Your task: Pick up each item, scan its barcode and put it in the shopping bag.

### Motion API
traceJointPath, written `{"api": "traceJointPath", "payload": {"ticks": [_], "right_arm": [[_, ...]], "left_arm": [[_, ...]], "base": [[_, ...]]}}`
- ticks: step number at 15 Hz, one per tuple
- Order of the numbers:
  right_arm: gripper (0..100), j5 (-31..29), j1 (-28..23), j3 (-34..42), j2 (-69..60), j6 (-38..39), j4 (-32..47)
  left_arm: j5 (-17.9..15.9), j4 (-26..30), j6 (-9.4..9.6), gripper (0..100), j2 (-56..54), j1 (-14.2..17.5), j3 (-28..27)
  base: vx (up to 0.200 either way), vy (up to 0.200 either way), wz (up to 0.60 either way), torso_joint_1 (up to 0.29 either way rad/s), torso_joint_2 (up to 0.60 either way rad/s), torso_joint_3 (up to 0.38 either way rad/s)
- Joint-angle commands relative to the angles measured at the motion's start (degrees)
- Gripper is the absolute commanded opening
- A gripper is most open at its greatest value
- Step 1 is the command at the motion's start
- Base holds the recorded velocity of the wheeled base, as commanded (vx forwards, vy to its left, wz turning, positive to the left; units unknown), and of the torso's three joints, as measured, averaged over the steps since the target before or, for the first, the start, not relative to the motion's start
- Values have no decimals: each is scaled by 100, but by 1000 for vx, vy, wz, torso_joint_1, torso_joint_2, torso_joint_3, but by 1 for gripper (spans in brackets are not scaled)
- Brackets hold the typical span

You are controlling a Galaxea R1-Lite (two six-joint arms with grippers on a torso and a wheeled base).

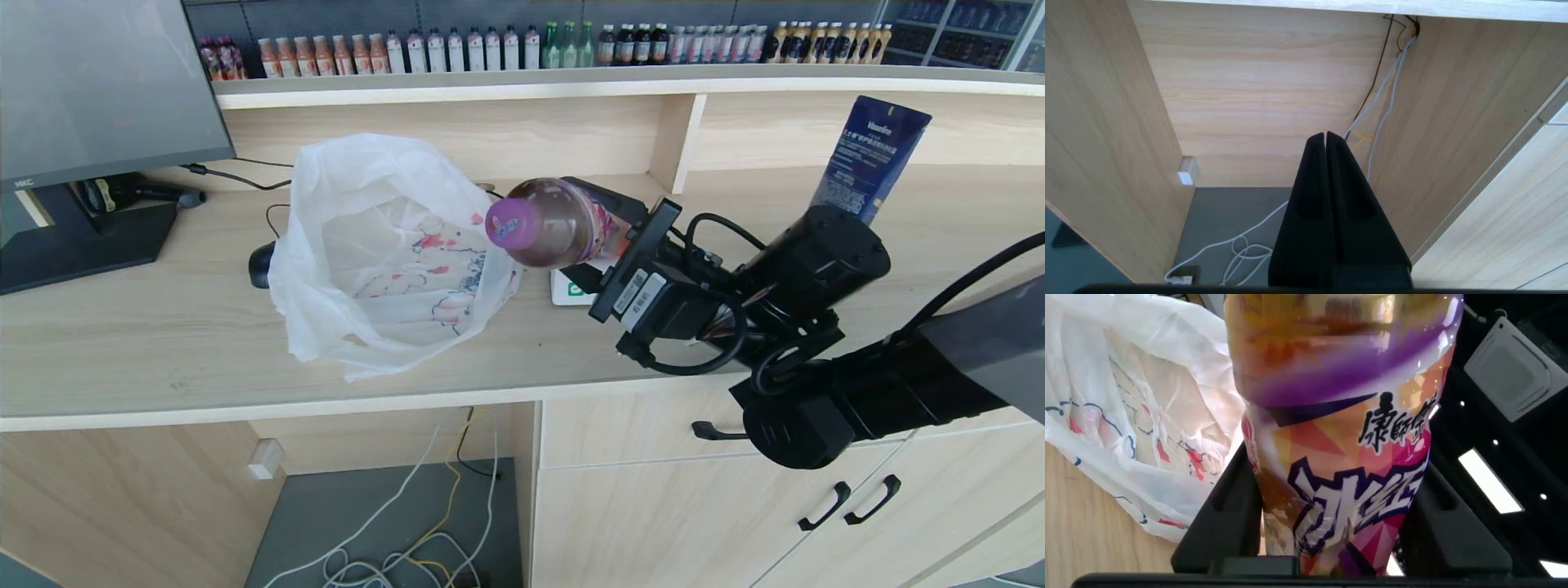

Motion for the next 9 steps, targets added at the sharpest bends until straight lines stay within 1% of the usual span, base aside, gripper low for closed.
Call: {"api": "traceJointPath", "payload": {"ticks": [1, 4, 9], "right_arm": [[0, 16, -12, -30, 46, -25, 0], [0, 86, -39, -65, 29, -121, 0], [0, 139, -83, -391, 38, -130, 27]], "left_arm": [[0, 0, 1, 0, -2, 0, 0], [0, 0, 1, 0, -2, 0, 0], [0, 0, 1, 0, -2, 0, 0]], "base": [[0, 0, 0, 0, 0, 0], [0, 0, 0, 0, 0, 0], [0, 0, 0, 0, 0, 0]]}}
